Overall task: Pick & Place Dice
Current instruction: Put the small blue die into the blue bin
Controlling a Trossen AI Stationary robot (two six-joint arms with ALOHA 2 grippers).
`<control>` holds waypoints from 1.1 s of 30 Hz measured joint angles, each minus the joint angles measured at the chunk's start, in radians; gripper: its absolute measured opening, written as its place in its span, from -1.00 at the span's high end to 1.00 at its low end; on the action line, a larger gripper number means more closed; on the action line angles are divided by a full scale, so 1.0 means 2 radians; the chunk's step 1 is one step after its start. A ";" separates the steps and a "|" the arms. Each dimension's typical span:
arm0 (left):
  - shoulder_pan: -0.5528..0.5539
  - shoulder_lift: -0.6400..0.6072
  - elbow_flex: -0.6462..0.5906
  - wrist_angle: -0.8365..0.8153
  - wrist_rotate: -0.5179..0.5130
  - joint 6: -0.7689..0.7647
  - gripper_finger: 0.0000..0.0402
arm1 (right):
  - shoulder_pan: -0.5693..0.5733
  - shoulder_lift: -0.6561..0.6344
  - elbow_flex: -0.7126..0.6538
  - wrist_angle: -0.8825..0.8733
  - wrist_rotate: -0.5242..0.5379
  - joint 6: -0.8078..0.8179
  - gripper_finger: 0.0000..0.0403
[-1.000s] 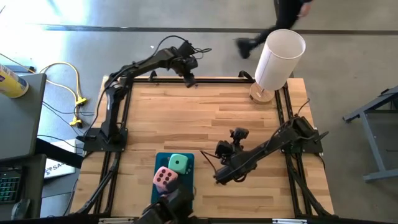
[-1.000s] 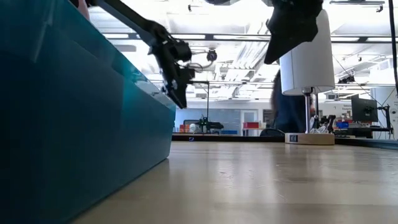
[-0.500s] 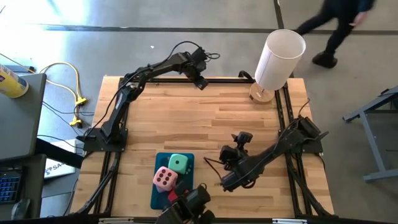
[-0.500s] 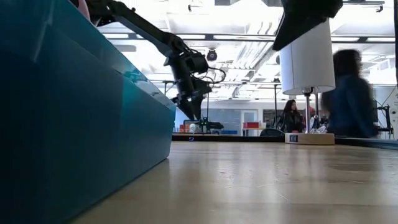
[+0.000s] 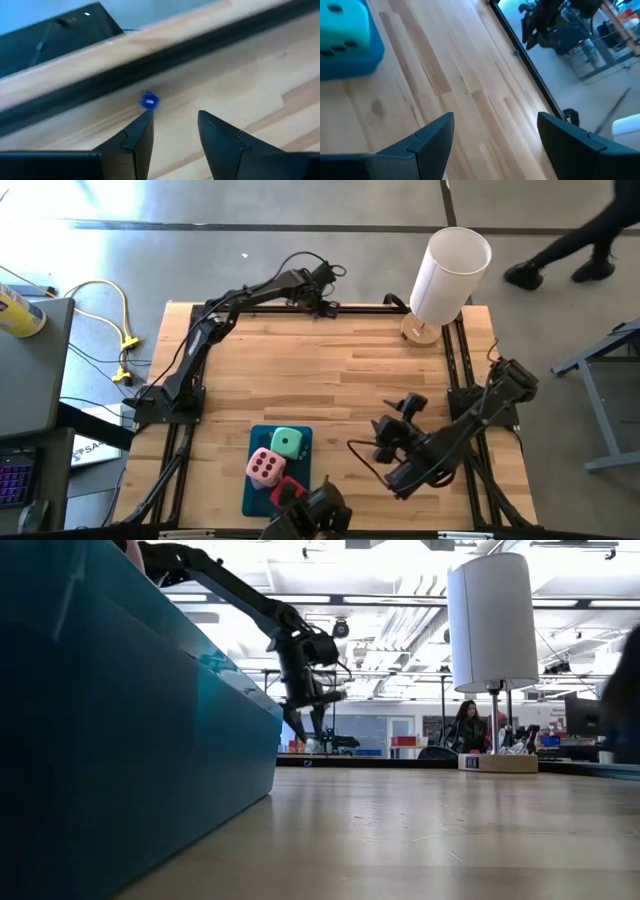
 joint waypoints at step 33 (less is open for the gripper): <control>-0.030 0.014 0.000 0.155 0.032 -0.038 0.27 | 0.028 -0.006 0.000 0.053 -0.029 0.017 -0.38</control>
